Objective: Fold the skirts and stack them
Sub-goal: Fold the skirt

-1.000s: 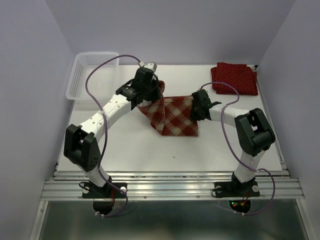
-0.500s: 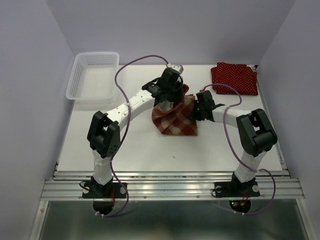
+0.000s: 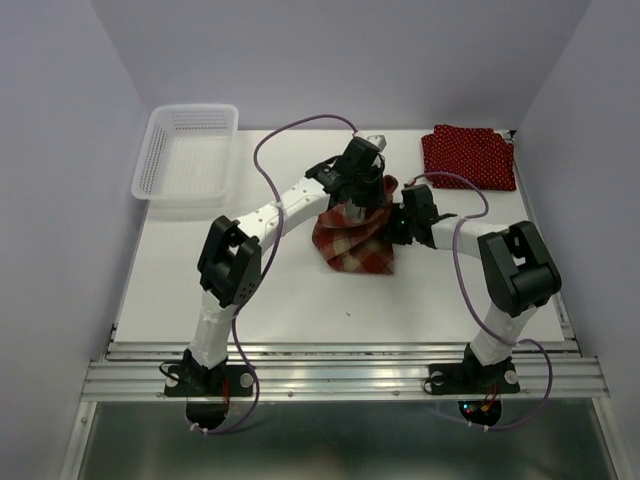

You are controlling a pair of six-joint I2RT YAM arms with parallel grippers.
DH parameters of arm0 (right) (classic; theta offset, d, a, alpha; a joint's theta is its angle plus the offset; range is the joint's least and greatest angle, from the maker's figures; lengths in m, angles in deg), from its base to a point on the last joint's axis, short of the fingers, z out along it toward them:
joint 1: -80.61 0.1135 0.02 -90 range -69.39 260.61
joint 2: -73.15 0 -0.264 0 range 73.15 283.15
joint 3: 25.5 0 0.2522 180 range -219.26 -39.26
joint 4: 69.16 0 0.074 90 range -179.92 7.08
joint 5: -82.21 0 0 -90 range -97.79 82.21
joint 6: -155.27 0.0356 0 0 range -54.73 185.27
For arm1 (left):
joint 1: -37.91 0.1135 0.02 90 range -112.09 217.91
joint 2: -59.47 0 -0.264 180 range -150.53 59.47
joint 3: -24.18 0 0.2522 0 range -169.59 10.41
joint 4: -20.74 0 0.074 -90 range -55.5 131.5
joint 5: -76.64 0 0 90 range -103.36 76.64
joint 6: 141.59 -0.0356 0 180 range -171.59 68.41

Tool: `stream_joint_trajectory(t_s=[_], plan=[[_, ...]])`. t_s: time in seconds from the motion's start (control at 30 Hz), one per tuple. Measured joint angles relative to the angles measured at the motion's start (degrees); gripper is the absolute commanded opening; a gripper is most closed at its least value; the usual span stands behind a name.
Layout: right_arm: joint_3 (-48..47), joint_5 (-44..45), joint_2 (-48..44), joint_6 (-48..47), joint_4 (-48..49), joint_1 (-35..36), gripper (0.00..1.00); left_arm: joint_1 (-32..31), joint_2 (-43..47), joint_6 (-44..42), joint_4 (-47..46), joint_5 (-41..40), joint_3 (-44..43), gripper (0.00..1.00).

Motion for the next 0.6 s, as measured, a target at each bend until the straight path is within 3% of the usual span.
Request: stream_joint_trajectory(t_s=[0.13,0.4,0.43,0.47,0.5,0.53,0.57,0.6], plan=[[1.6,-1.5,-2.8,-0.2,-2.3,-0.4,0.14,0.0,-0.9,0.6,0.7,-0.3,-0.2,0.0],[3.1,1.5,-18.0,-0.4,-10.4,-1.5,0.34,0.0,-4.1,0.6,2.1,-0.3,-2.4,0.01],[3.0,3.0,-19.8,-0.4,-11.3,-1.8,0.37,0.0,-4.3,0.6,2.1,-0.1,-2.4,0.24],[3.0,4.9,-21.7,-0.4,-12.4,-2.1,0.41,0.0,-4.6,0.5,2.2,0.2,-2.4,0.38],[2.9,6.8,-23.1,-0.4,-13.4,-2.2,0.47,0.0,-4.7,0.4,2.4,0.4,-2.4,0.74],[2.9,8.3,-24.4,-0.5,-14.3,-2.4,0.5,-0.1,-4.8,0.2,2.7,0.7,-2.4,0.91],[2.8,9.5,-25.3,-0.5,-15.0,-2.5,0.55,-0.3,-4.8,-0.2,2.9,0.9,-2.4,0.99],[2.8,11.2,-26.1,-0.5,-15.9,-2.5,0.58,-0.4,-4.8,-0.9,2.9,1.1,-2.4,0.99]])
